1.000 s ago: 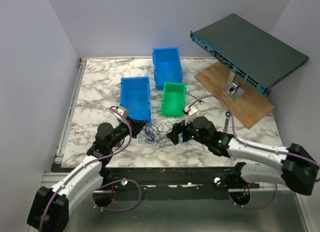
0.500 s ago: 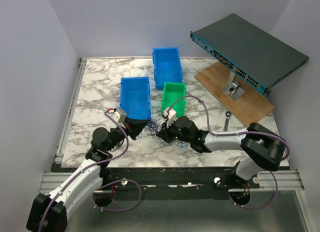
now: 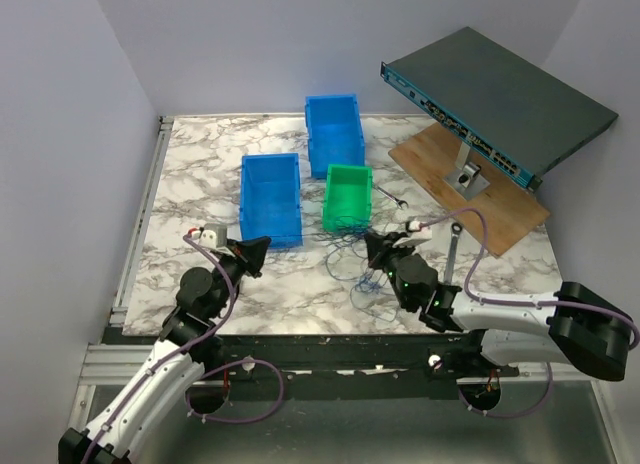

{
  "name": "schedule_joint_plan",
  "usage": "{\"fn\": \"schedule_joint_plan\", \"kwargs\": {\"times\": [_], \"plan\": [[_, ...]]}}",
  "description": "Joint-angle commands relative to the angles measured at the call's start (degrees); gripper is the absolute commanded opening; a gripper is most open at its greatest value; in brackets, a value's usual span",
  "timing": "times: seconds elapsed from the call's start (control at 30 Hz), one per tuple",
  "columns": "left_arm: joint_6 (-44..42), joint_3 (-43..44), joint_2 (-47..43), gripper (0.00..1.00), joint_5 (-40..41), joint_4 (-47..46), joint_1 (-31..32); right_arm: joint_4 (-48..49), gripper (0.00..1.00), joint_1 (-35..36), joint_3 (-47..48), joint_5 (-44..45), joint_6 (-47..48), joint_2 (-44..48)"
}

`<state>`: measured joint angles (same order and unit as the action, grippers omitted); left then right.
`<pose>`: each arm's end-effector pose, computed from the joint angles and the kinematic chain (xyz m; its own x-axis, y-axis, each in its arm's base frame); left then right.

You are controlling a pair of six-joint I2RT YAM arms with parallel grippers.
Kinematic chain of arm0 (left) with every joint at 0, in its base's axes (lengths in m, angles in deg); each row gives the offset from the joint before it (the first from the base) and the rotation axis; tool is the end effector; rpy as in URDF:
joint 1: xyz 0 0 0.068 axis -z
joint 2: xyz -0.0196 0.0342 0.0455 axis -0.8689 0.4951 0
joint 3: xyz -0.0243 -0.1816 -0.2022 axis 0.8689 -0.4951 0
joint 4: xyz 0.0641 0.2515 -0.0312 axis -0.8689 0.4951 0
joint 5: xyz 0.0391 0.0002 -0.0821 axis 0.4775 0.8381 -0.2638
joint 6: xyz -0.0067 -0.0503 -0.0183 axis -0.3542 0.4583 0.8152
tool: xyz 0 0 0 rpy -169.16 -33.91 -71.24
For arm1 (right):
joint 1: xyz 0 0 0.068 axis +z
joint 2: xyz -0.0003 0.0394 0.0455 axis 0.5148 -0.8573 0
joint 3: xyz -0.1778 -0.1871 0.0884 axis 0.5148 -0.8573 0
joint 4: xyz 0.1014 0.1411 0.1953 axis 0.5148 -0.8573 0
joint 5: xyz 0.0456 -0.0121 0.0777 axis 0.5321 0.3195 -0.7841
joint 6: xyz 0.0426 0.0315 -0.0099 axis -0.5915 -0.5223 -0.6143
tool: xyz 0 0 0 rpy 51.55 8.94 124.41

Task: Untangle the cables

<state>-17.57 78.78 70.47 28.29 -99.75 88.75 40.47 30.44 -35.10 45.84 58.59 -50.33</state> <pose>0.1169 -0.0660 0.2165 -0.2292 -0.4383 -0.8691 0.4871 0.7214 -0.4922 0.1330 0.1987 0.2062 -0.2303 0.3167 -0.9201 -0.3386 0.8604 0.3809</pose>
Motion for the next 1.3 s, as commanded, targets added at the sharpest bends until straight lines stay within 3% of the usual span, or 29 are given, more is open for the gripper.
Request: {"fn": "schedule_joint_plan", "kwargs": {"times": [0.0, 0.07, 0.2, 0.33, 0.37, 0.47, 0.53, 0.7, 0.73, 0.83, 0.93, 1.1, 1.27], "plan": [[-0.7, -1.1, -3.9, 0.00, 25.2, 7.0, -3.8, -7.3, 0.01, -4.8, -4.9, 35.1, -6.8, 4.7], [-1.6, -1.3, -3.5, 0.00, 23.0, 5.5, -3.7, -7.0, 0.01, -4.8, -5.1, 32.9, -6.0, 5.1], [-4.3, -0.7, -0.3, 0.00, 14.2, 1.5, -3.7, -0.5, 0.02, -5.0, -5.1, 16.0, 4.0, 4.0], [-5.0, 0.9, 4.2, 0.00, 11.2, 0.5, -3.7, 2.9, 0.11, -5.0, -5.1, 8.8, 6.6, 2.4], [-4.9, 1.4, 4.7, 0.00, 12.2, 1.6, -3.7, 3.0, 0.18, -5.0, -4.9, 7.2, 7.3, 2.3], [-4.6, 1.4, 5.0, 0.00, 13.1, 1.7, -3.7, 4.5, 0.62, -5.0, -5.6, 0.3, 9.7, 2.6], [-5.2, 0.7, 5.0, 0.00, 10.5, -0.1, -3.7, 5.8, 0.66, -5.0, -5.7, -3.5, 10.6, 2.1], [-6.7, 1.4, 9.2, 0.13, 4.1, -3.5, -3.7, 5.8, 0.42, -5.0, -4.3, -7.0, 11.3, -1.1], [-6.9, 2.1, 10.5, 0.19, 1.4, -3.6, -3.8, 5.6, 0.35, -5.0, -3.8, -7.6, 11.4, -1.6], [-8.0, 3.6, 15.0, 0.53, -5.1, -5.6, -3.6, 4.8, 0.17, -5.0, -2.7, -8.7, 11.3, -3.1], [-8.4, 5.2, 20.7, 0.69, -11.5, -8.3, -3.6, 5.1, 0.03, -5.0, -2.8, -9.6, 11.0, -3.0], [-9.2, 9.4, 31.3, 0.74, -19.4, -10.0, -2.1, 7.3, 0.01, -4.9, -4.0, -16.2, 11.4, -1.8], [-12.4, 12.4, 35.8, 0.78, -21.2, -9.6, 3.1, 8.7, 0.01, -5.0, -3.9, -22.7, 11.3, -2.2]]}}
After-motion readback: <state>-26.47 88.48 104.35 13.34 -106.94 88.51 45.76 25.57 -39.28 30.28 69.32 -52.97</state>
